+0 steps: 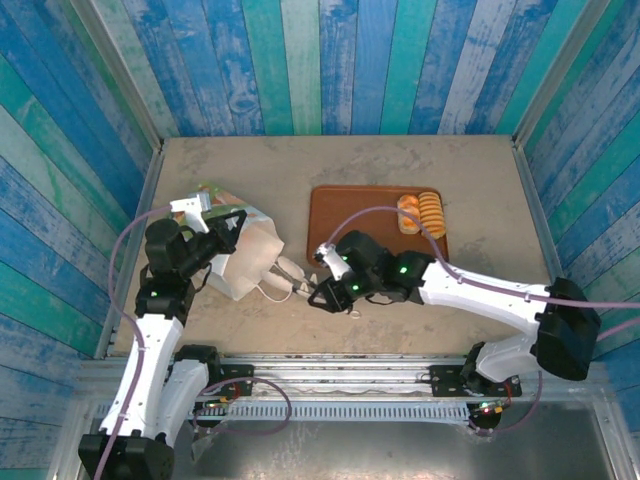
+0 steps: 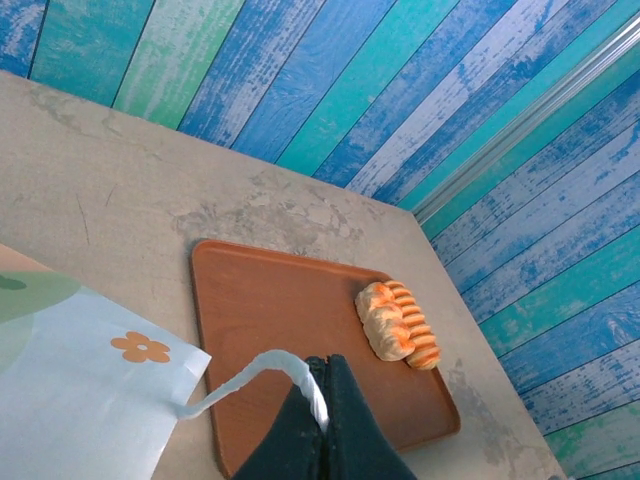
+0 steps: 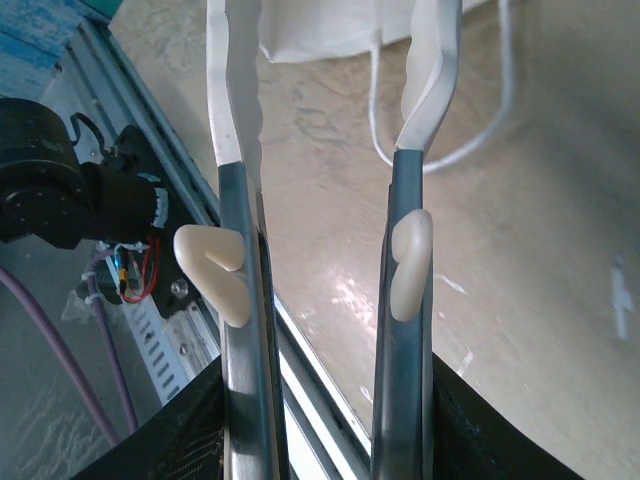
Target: Take the fake bread out of the paper bag
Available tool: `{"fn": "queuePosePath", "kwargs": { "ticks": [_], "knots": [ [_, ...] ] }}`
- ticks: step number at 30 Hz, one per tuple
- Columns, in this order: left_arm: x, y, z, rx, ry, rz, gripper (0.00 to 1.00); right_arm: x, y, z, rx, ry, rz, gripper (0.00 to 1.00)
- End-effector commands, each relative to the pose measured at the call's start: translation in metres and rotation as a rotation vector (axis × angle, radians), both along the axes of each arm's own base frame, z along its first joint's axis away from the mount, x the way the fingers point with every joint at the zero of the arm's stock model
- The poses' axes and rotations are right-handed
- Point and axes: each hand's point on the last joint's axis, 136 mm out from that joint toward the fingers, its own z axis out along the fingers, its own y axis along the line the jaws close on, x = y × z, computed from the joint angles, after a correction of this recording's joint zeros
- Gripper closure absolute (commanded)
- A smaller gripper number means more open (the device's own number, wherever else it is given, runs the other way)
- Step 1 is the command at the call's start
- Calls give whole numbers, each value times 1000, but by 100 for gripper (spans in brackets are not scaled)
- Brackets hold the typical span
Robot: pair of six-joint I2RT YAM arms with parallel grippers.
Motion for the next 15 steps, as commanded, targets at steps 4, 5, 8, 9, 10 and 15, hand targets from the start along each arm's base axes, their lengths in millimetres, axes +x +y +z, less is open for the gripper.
{"fn": "queuePosePath", "kwargs": {
  "ticks": [4, 5, 8, 9, 10, 15],
  "knots": [
    [-15, -9, 27, 17, -51, -68, 100, 7, 32, 2, -32, -136, -26, 55],
    [-16, -9, 28, 22, -50, -73, 100, 8, 33, -3, -52, -148, -30, 55],
    [-19, -10, 26, 40, -44, -81, 100, 11, 35, -14, -114, -180, -41, 55],
    [-19, -10, 26, 44, -43, -86, 100, 12, 35, -17, -138, -191, -44, 55],
    [-20, -11, 25, 44, -41, -88, 100, 13, 35, -19, -151, -198, -46, 55],
    [-21, -9, 22, 47, -38, -74, 100, 14, 39, -17, -180, -269, -49, 54]
  ]
}}
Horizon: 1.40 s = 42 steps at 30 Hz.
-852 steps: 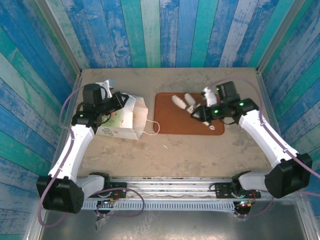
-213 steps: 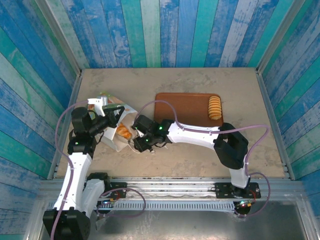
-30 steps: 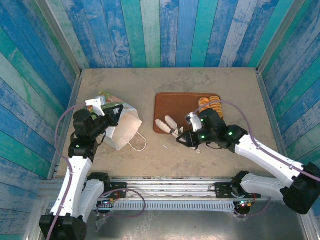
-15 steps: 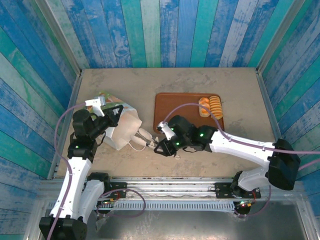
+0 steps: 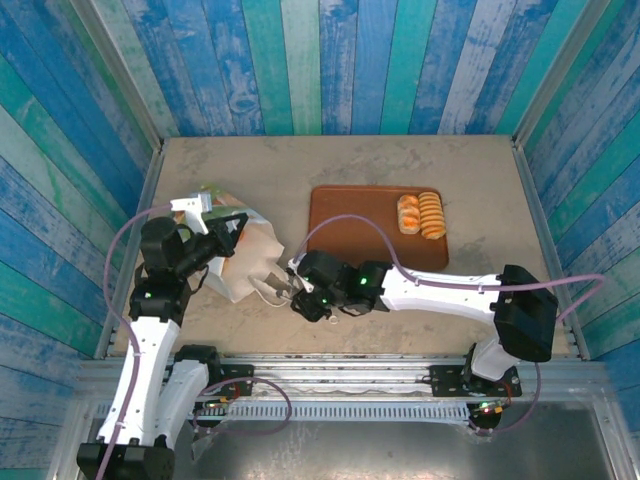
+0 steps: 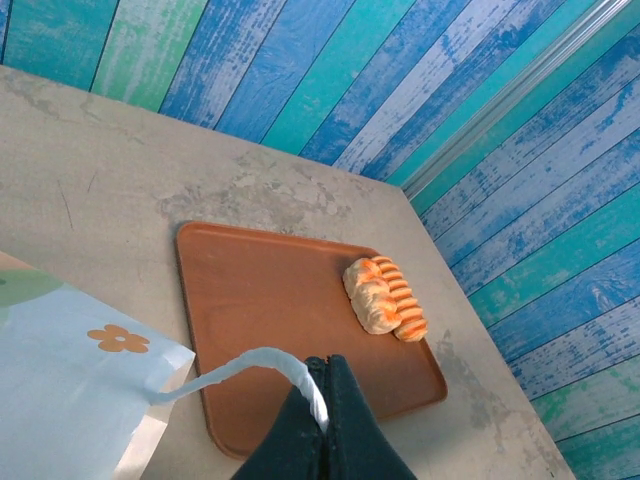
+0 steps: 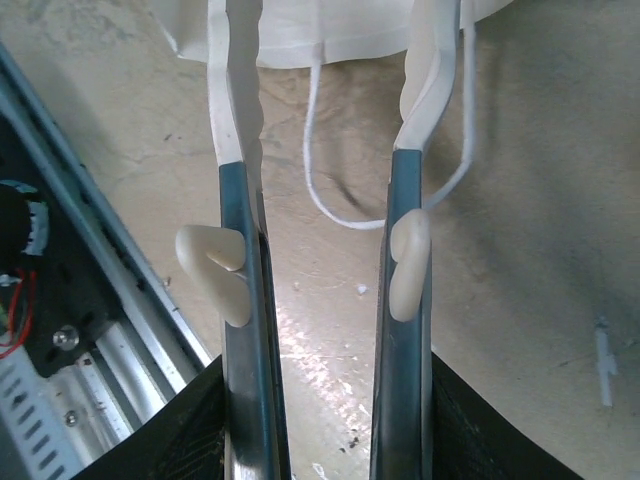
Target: Take the fake bread out of the paper bag
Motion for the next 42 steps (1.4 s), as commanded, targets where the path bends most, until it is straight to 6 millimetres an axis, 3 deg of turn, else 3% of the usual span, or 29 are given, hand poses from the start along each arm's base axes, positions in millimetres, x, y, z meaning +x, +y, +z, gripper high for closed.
{"fn": "queuePosePath", "kwargs": {
  "ticks": [1, 24, 42],
  "knots": [
    [-7, -3, 15, 10, -57, -21, 100, 8, 8, 18, 1, -110, -9, 53],
    [2, 5, 11, 1, -60, 36, 100, 28, 32, 19, -42, -221, -27, 50],
    [2, 5, 7, -7, -53, 37, 100, 48, 49, -4, -181, -287, -34, 45]
  ]
}}
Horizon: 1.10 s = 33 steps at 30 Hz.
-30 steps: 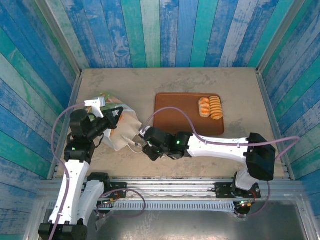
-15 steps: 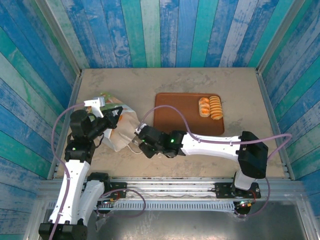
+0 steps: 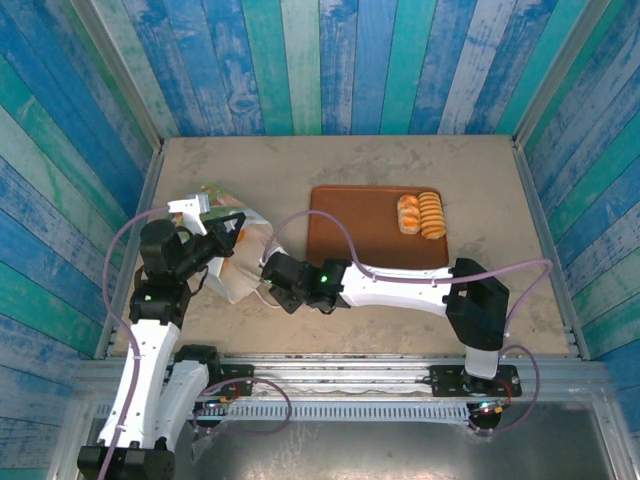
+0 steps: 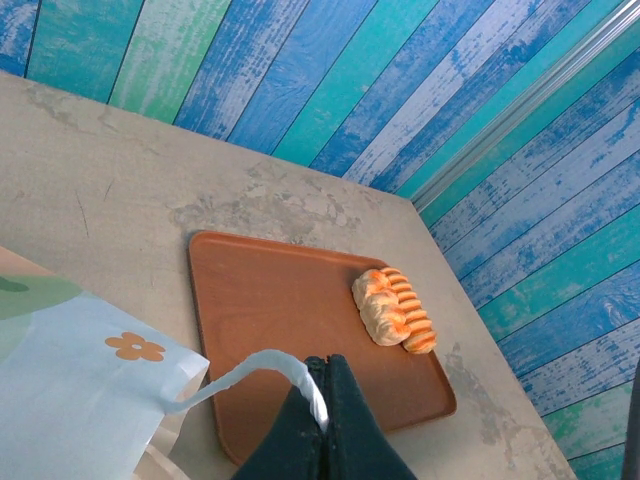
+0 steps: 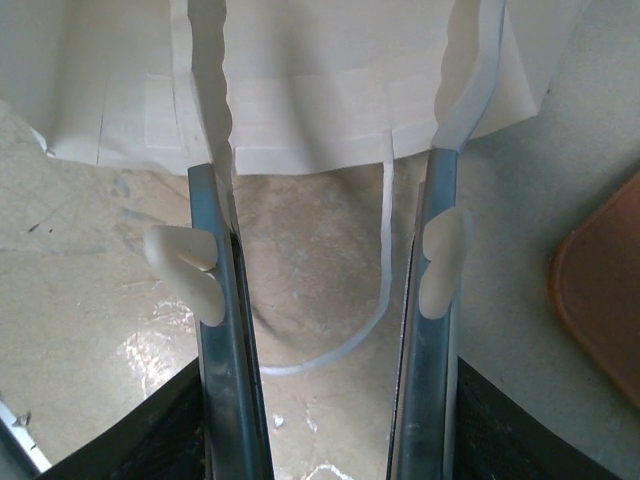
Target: Take the fake bread out of the paper bag
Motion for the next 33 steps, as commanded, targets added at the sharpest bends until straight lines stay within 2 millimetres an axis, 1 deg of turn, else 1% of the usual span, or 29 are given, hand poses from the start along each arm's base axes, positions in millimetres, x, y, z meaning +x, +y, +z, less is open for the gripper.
{"fn": "queuePosePath", "kwargs": {
  "ticks": [1, 9, 16, 24, 28, 33],
  "knots": [
    [0, -1, 6, -3, -37, -1, 100, 6, 9, 4, -21, -44, 6, 44],
    [-2, 0, 4, 5, -40, 1, 100, 14, 25, -3, -68, -77, 45, 44],
    [-2, 1, 1, 12, -35, 5, 100, 26, 26, -12, -121, -110, 4, 47],
    [-1, 1, 3, 6, -38, 8, 100, 30, 34, -30, -129, -98, 5, 48],
    [-1, 1, 3, 6, -37, 9, 100, 37, 34, -32, -134, -134, -12, 49],
    [-1, 1, 2, 4, -37, 6, 100, 40, 39, -30, -122, -133, 13, 48]
  ]
}}
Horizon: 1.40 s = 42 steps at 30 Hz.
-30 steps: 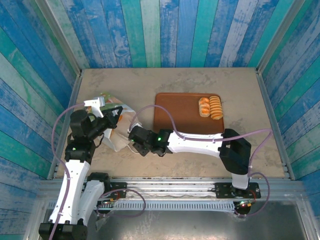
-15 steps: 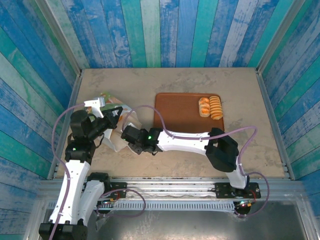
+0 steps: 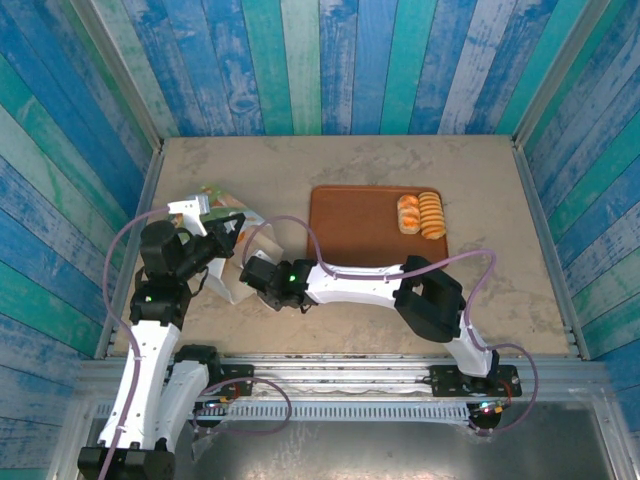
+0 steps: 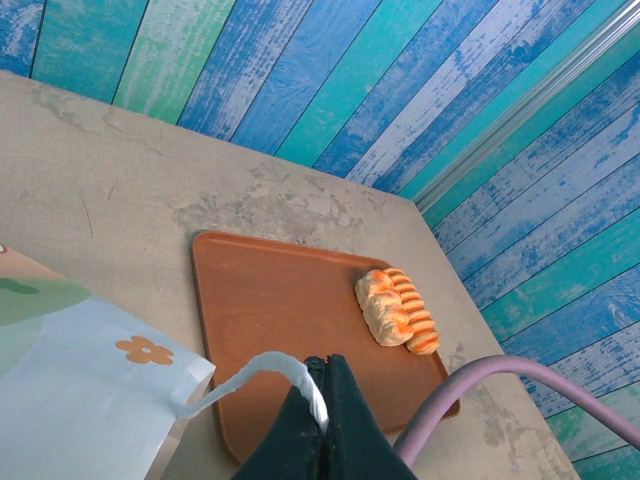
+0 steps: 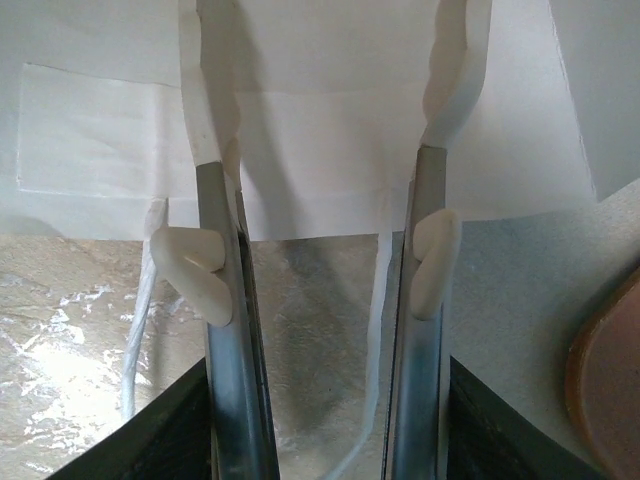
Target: Take the fake bread out of the paper bag
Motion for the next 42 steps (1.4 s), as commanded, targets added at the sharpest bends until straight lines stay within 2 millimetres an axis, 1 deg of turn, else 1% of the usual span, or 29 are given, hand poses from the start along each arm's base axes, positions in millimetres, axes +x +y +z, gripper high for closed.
{"fn": "queuePosePath", "kwargs": {
  "ticks": [1, 5, 9, 14, 21, 23, 25, 29, 34, 39, 42],
  "knots": [
    [0, 0, 5, 1, -36, -1, 100, 11, 14, 17, 48, -40, 10, 48],
    [0, -1, 6, -5, -39, -1, 100, 11, 22, 12, 30, -22, 61, 47],
    [0, 0, 6, -4, -38, 1, 100, 14, 26, 4, -1, -19, 81, 48],
    [-1, 0, 6, 3, -39, 3, 100, 15, 30, 1, 2, 0, 88, 49],
    [-1, 1, 4, 8, -38, 8, 100, 11, 25, 0, 4, 26, 70, 60],
    [-1, 1, 4, 5, -38, 10, 100, 10, 22, 2, 9, 32, 64, 64],
    [0, 1, 3, 3, -37, 10, 100, 8, 20, 5, 16, 37, 62, 65],
    [0, 1, 4, 0, -39, 11, 100, 9, 16, 14, 35, 23, 48, 65],
    [0, 1, 7, 0, -44, 11, 100, 22, 8, 22, 54, -28, -20, 57],
    [0, 1, 7, 0, -44, 10, 100, 25, 13, 19, 108, 21, -13, 52],
    [0, 1, 8, 0, -44, 12, 100, 22, 22, 14, 115, 41, 34, 49]
  ]
}}
